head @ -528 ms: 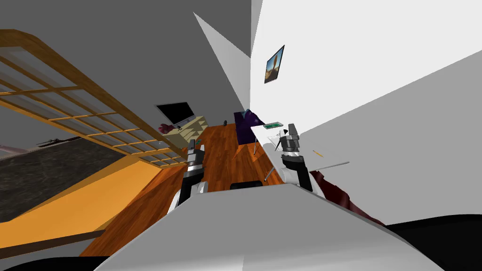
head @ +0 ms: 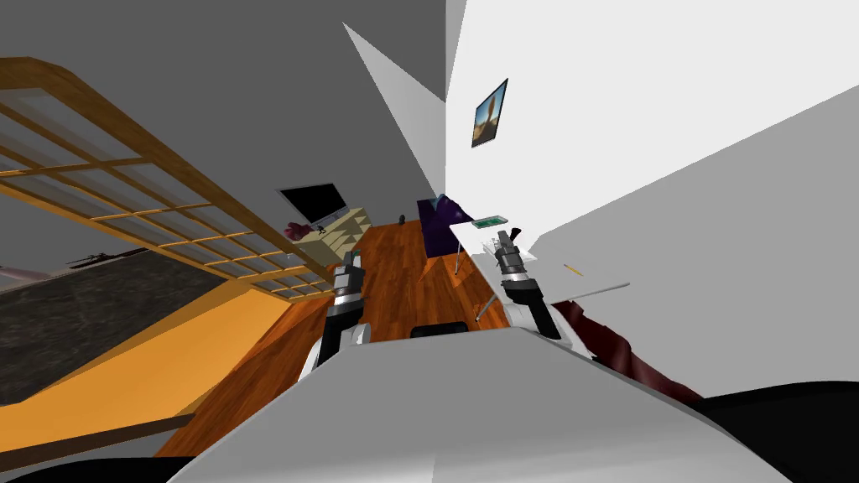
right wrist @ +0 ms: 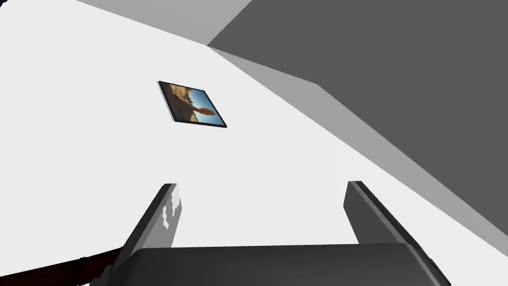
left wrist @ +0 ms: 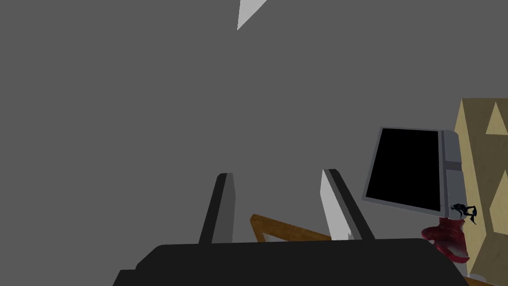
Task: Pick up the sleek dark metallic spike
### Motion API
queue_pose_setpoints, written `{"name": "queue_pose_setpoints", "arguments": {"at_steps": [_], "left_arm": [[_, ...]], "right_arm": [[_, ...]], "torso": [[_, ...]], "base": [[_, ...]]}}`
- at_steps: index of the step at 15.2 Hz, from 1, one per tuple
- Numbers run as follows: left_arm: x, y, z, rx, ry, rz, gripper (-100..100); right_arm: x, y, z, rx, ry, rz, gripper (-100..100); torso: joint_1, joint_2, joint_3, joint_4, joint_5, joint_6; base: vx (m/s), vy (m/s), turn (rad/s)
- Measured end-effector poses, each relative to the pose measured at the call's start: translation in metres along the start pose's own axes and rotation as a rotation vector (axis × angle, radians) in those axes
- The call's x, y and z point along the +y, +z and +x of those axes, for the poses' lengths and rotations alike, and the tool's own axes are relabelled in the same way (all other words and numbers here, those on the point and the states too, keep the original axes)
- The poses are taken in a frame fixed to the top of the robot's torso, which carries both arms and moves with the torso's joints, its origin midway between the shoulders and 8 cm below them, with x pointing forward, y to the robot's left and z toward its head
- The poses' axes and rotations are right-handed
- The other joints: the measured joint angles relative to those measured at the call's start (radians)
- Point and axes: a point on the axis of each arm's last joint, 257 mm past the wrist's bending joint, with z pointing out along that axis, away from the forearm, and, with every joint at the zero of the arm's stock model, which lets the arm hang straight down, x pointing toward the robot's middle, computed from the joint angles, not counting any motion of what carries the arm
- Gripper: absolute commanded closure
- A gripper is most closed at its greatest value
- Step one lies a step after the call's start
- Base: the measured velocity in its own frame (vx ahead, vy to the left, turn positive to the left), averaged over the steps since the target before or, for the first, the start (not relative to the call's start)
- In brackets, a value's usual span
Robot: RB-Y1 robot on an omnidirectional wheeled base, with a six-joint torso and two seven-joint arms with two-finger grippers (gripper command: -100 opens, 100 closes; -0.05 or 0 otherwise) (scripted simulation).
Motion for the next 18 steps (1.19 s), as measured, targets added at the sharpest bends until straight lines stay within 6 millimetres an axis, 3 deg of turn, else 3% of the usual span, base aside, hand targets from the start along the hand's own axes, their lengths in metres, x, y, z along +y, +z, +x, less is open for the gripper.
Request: {"name": "queue_pose_setpoints", "arguments": {"at_steps": [2, 7, 10, 14, 18], "left_arm": [[0.0, 0.0, 0.0, 0.0, 0.0, 0.0, 0], [0.0, 0.0, 0.0, 0.0, 0.0, 0.0, 0], [0.0, 0.0, 0.0, 0.0, 0.0, 0.0, 0], [0.0, 0.0, 0.0, 0.0, 0.0, 0.0, 0], [0.0, 0.0, 0.0, 0.0, 0.0, 0.0, 0]], "right_arm": [[-0.027, -0.009, 0.007, 0.04, -0.053, 0.07, -100], [-0.067, -0.028, 0.014, 0.099, -0.14, 0.189, -100], [-0.106, -0.051, 0.019, 0.15, -0.225, 0.301, -100], [-0.156, -0.085, 0.012, 0.217, -0.353, 0.442, -100], [-0.182, -0.103, 0.0, 0.265, -0.463, 0.521, -100]], "torso": [[0.001, 0.001, 0.0, 0.0, 0.0, 0.0], [-0.002, 0.0, 0.0, 0.0, 0.0, 0.0], [0.004, 0.0, 0.0, 0.0, 0.001, 0.0], [0.001, -0.003, -0.002, -0.001, 0.0, 0.0], [-0.007, -0.005, -0.002, -0.001, -0.001, 0.0]], "base": [[-0.02, 0.169, -0.039], [-0.015, 0.132, -0.032], [-0.007, 0.226, -0.056], [0.033, 0.157, -0.053], [0.046, 0.061, -0.046]]}}
